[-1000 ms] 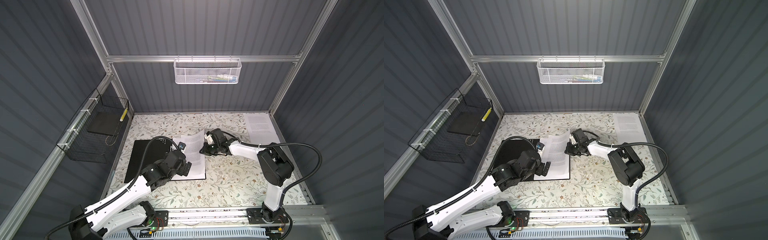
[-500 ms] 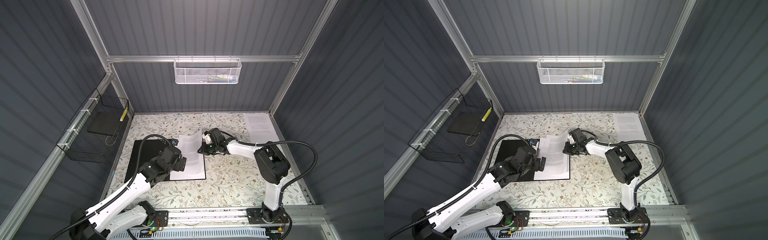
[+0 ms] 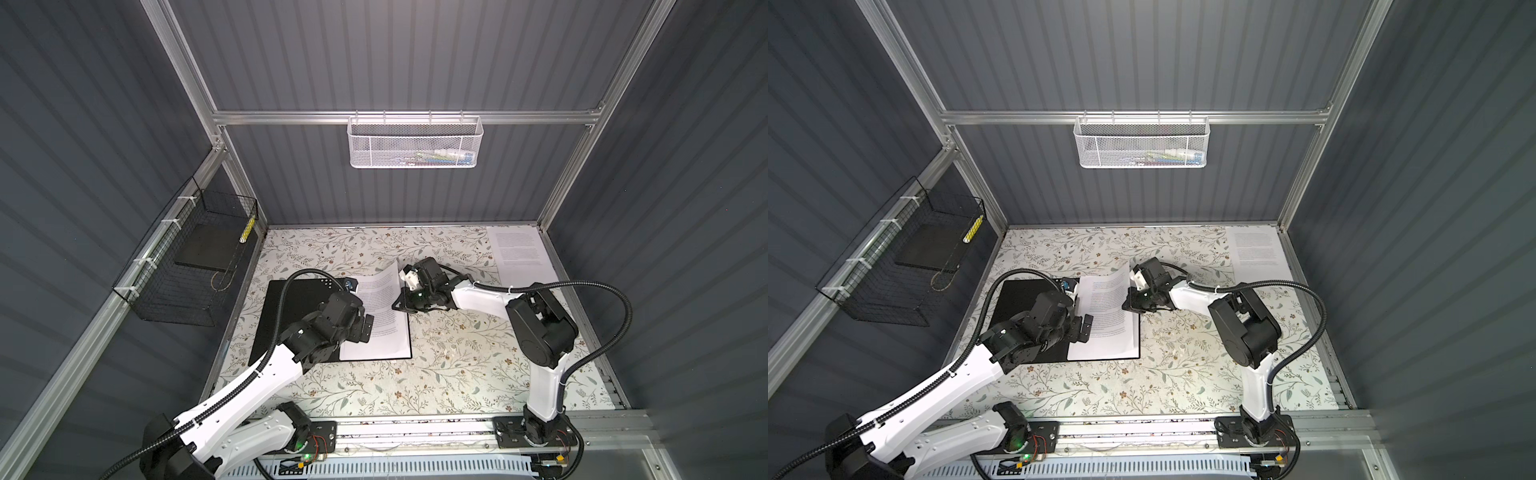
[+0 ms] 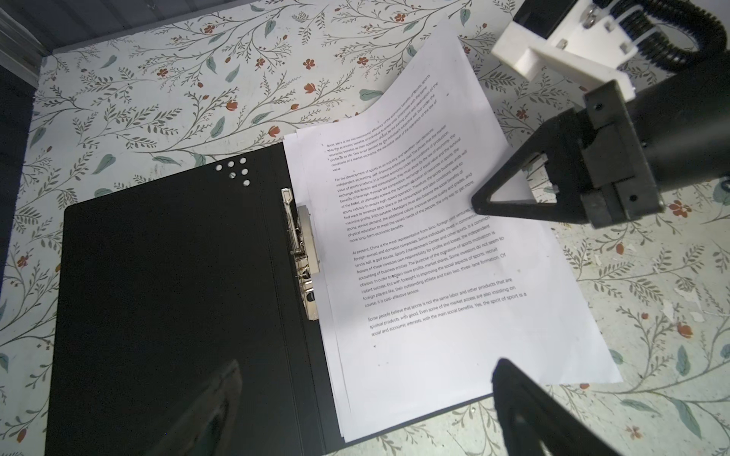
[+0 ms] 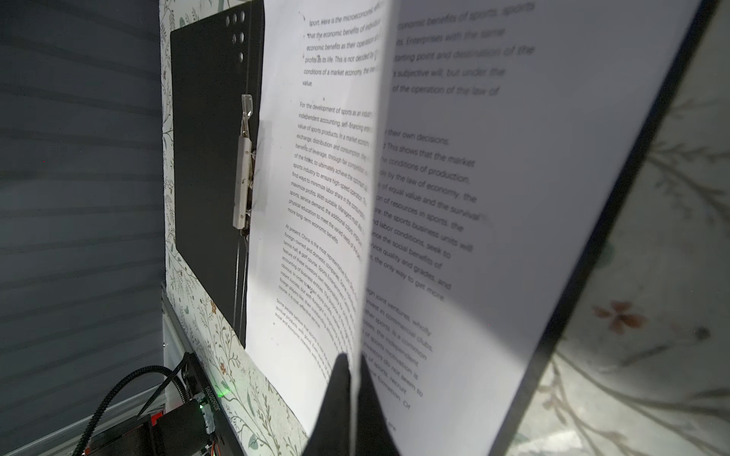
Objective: Put the files into the folder
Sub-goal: 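Hold the sheet edge down on the folder stack with the right gripper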
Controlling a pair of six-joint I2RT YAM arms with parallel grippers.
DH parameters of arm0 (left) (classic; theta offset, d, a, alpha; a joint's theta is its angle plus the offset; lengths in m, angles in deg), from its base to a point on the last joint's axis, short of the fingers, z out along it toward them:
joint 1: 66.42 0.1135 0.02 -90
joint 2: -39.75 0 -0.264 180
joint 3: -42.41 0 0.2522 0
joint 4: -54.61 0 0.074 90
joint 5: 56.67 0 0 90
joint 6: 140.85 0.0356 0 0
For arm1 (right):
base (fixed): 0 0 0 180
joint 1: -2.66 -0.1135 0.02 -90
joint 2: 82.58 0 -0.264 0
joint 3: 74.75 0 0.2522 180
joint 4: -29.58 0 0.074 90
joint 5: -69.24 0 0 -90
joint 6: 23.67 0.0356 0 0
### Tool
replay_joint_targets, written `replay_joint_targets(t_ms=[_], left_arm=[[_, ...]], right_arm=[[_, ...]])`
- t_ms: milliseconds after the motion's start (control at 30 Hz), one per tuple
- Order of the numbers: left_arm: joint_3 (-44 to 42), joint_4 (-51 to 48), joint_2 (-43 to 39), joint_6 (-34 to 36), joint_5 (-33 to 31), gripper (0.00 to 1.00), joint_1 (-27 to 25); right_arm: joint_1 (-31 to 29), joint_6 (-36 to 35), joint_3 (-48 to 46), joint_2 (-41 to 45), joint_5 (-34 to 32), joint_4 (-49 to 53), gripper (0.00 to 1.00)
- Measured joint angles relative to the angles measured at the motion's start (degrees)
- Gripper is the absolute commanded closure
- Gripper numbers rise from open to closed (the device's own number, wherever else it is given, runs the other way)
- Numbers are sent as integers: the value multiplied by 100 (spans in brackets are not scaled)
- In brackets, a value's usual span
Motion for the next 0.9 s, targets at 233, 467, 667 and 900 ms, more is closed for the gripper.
replay_joint_targets(t_ms=[233, 467, 667, 900], left_arm=[[13, 0, 20, 0, 81, 0, 28], [20, 0, 57, 0, 131, 0, 50], [20, 0, 63, 0, 149, 0, 66], [28, 2, 63, 0, 192, 0, 76]], right_arm=[[-48, 4, 2, -85, 48, -11, 100], [-68, 9, 2, -90, 66, -55, 100], [-74, 57, 2, -90, 63, -81, 100], [-92, 212, 2, -90, 63, -153, 100]])
